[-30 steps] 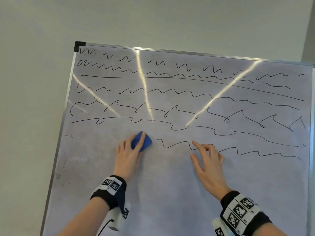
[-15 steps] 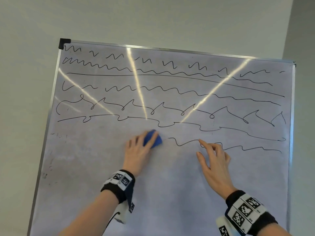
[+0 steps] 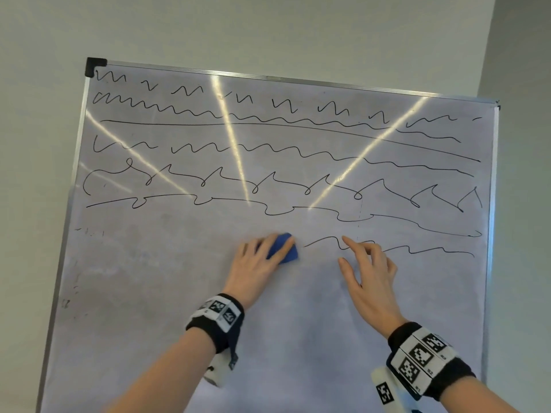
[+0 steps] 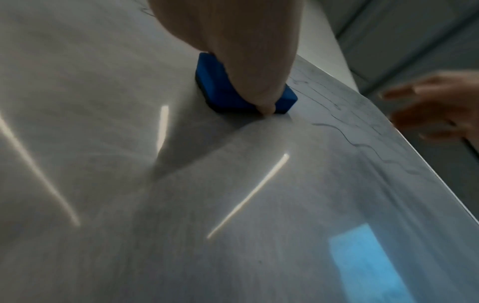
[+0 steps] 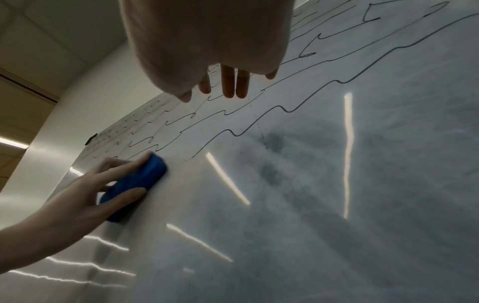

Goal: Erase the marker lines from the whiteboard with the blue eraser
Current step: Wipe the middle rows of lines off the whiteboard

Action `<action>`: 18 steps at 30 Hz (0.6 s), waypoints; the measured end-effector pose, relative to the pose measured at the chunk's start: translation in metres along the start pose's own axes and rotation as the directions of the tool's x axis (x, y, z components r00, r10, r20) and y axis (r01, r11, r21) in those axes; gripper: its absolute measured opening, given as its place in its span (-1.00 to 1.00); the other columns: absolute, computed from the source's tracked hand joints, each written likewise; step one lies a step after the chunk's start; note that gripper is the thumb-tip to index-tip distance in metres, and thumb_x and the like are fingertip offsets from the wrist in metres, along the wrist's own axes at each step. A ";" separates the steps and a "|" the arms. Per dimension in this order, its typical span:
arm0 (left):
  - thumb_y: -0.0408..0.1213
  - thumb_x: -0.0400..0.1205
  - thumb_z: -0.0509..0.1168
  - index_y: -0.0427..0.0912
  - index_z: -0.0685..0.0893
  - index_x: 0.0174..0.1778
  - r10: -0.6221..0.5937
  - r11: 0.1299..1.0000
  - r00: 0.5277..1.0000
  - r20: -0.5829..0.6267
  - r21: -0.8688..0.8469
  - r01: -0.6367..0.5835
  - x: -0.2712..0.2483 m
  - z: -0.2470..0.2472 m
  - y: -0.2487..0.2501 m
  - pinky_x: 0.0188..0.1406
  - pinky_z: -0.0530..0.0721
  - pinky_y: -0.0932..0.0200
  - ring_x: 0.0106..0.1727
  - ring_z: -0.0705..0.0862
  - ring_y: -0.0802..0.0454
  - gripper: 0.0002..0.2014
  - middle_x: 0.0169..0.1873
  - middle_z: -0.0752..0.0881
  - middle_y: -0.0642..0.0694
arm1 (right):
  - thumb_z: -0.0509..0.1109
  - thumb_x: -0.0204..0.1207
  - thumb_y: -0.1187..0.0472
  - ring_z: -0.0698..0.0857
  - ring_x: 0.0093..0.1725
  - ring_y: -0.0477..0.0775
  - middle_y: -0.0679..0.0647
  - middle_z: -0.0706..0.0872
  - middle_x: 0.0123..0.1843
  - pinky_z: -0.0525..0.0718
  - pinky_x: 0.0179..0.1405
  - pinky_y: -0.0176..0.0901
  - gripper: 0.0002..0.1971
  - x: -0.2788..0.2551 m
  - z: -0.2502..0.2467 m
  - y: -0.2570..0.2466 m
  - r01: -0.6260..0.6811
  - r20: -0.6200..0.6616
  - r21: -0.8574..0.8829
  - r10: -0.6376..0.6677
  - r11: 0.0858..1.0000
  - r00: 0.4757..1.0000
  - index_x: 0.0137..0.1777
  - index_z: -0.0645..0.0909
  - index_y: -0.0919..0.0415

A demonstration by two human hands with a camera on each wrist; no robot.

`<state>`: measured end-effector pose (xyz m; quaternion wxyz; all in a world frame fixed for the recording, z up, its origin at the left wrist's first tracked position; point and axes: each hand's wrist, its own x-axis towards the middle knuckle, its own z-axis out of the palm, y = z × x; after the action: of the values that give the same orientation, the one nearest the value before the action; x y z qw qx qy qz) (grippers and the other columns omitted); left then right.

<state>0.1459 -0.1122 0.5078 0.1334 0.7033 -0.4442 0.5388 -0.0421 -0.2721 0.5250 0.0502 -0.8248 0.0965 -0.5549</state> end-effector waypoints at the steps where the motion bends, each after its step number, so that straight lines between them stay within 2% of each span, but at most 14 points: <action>1: -0.30 0.46 0.33 0.05 0.39 0.52 -0.064 0.998 0.998 -0.027 -0.015 0.063 -0.003 -0.002 -0.011 -0.14 0.40 -0.01 -0.05 0.56 -0.21 -0.35 0.34 0.52 -0.16 | 0.21 0.64 0.01 0.31 0.10 -0.20 -0.11 0.38 0.10 0.03 0.34 -0.20 -0.63 0.000 -0.002 0.004 -0.018 0.000 0.002 0.018 1.000 1.000 0.43 0.43 -0.08; 4: -0.38 0.36 0.49 0.00 0.40 0.49 -0.257 0.965 0.965 -0.043 -0.066 0.254 -0.005 0.000 -0.014 -0.17 0.48 -0.06 -0.06 0.53 -0.24 -0.24 0.29 0.53 -0.21 | 0.18 0.63 -0.02 0.32 0.13 -0.19 -0.10 0.39 0.10 0.05 0.37 -0.15 -0.62 -0.003 -0.007 0.013 -0.071 0.020 0.006 0.071 0.997 0.997 0.44 0.43 -0.10; 6: -0.46 0.27 0.51 -0.03 0.38 0.50 -0.310 0.947 0.951 -0.014 -0.090 0.308 0.004 0.004 0.003 -0.20 0.50 -0.08 -0.09 0.50 -0.23 -0.15 0.26 0.49 -0.22 | 0.19 0.63 -0.01 0.32 0.12 -0.20 -0.10 0.40 0.09 0.07 0.37 -0.13 -0.62 -0.005 -0.007 0.012 -0.071 0.023 -0.002 0.071 0.997 0.997 0.44 0.43 -0.10; 7: -0.48 0.26 0.49 -0.03 0.38 0.50 -0.292 0.951 0.956 -0.002 -0.102 0.290 0.009 0.004 0.013 -0.21 0.49 -0.08 -0.11 0.51 -0.22 -0.14 0.26 0.48 -0.22 | 0.22 0.64 0.03 0.32 0.12 -0.20 -0.11 0.39 0.09 0.08 0.37 -0.12 -0.63 -0.005 -0.005 0.010 -0.065 0.020 -0.006 0.065 0.998 0.998 0.44 0.44 -0.09; 9: -0.47 0.28 0.47 -0.05 0.37 0.52 -0.178 0.977 0.984 0.025 -0.119 0.179 0.015 0.002 0.027 -0.22 0.47 -0.04 -0.11 0.52 -0.20 -0.15 0.32 0.51 -0.20 | 0.25 0.63 0.08 0.36 0.13 -0.17 -0.11 0.41 0.10 0.12 0.35 -0.11 -0.62 -0.007 0.000 0.000 -0.031 0.010 -0.020 0.031 0.999 0.999 0.44 0.44 -0.06; 12: -0.51 0.22 0.46 -0.18 0.32 0.53 -0.009 0.991 0.999 0.040 -0.132 0.015 0.011 -0.002 0.021 -0.19 0.51 0.02 0.02 0.52 -0.16 -0.10 0.35 0.55 -0.15 | 0.23 0.55 0.12 0.45 0.19 -0.06 -0.05 0.47 0.23 0.26 0.29 -0.03 -0.54 -0.010 0.015 -0.020 0.052 0.049 -0.085 -0.048 0.995 0.998 0.47 0.38 -0.04; 14: -0.54 0.21 0.47 -0.26 0.24 0.56 0.023 0.981 0.999 0.042 -0.196 -0.014 0.001 -0.002 0.004 -0.04 0.59 0.04 0.20 0.52 -0.15 -0.04 0.41 0.52 -0.17 | 0.27 0.46 0.15 0.45 0.26 0.01 -0.04 0.45 0.39 0.31 0.20 -0.02 -0.44 -0.008 0.028 -0.035 0.132 0.115 -0.163 -0.114 0.978 0.987 0.50 0.32 -0.03; 16: -0.54 0.27 0.50 -0.25 0.14 0.62 0.010 0.953 0.999 0.039 -0.302 0.003 -0.010 -0.001 -0.011 0.17 0.61 0.02 0.34 0.49 -0.17 0.01 0.44 0.47 -0.24 | 0.39 0.37 0.15 0.41 0.36 0.05 -0.03 0.40 0.52 0.29 0.19 0.00 -0.30 -0.005 0.041 -0.045 0.229 0.189 -0.212 -0.190 0.950 0.963 0.54 0.27 0.01; 18: -0.52 0.29 0.54 -0.20 0.13 0.63 -0.005 0.921 1.000 0.017 -0.390 0.011 -0.018 -0.004 -0.025 0.17 0.63 0.05 0.28 0.52 -0.15 0.03 0.34 0.48 -0.25 | 0.51 0.31 0.14 0.35 0.44 0.08 -0.04 0.36 0.57 0.26 0.28 0.07 -0.19 0.001 0.053 -0.054 0.306 0.257 -0.237 -0.244 0.922 0.935 0.57 0.25 0.05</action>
<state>0.1622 -0.0874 0.5010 0.2696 0.6687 -0.5407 0.4334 0.0133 -0.2212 0.5160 -0.1325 -0.8859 0.0484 -0.4419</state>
